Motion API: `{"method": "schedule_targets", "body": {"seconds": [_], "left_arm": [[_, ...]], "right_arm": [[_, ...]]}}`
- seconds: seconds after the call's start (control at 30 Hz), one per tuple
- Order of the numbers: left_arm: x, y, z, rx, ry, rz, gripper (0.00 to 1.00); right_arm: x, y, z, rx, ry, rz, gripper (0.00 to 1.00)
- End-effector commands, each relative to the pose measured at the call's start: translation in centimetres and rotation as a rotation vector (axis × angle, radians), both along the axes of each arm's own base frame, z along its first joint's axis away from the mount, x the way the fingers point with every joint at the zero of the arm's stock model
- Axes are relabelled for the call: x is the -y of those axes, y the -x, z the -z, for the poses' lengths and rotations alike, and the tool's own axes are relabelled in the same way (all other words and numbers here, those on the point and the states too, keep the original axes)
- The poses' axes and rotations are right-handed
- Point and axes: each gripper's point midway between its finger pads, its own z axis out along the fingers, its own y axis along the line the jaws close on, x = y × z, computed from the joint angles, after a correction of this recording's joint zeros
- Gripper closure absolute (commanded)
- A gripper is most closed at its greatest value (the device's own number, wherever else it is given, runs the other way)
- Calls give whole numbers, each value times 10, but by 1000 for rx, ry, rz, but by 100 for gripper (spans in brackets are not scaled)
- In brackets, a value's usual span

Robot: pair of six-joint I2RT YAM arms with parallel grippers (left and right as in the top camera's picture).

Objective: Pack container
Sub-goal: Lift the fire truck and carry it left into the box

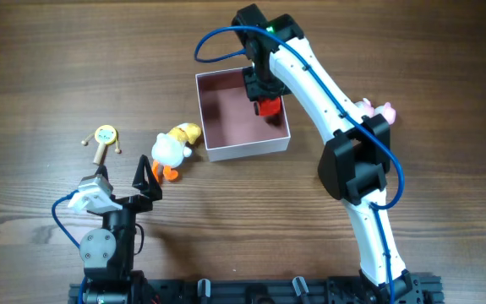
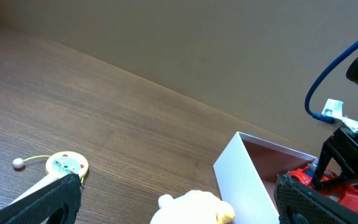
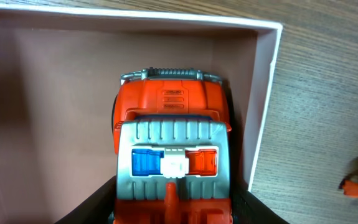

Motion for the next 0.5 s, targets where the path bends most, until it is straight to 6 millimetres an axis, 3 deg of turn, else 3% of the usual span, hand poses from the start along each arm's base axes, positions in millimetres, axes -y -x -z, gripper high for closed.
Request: {"method": "schedule_targets", "body": {"seconds": [0.0, 0.3, 0.47], "left_arm": [[0, 0, 0, 5, -1, 2, 0], [0, 0, 0, 5, -1, 2, 0], [0, 0, 0, 5, -1, 2, 0]], "right_arm": [[-3, 1, 5, -3, 11, -21, 50], [-9, 1, 5, -8, -22, -22, 49], [-9, 1, 5, -7, -23, -21, 37]]}}
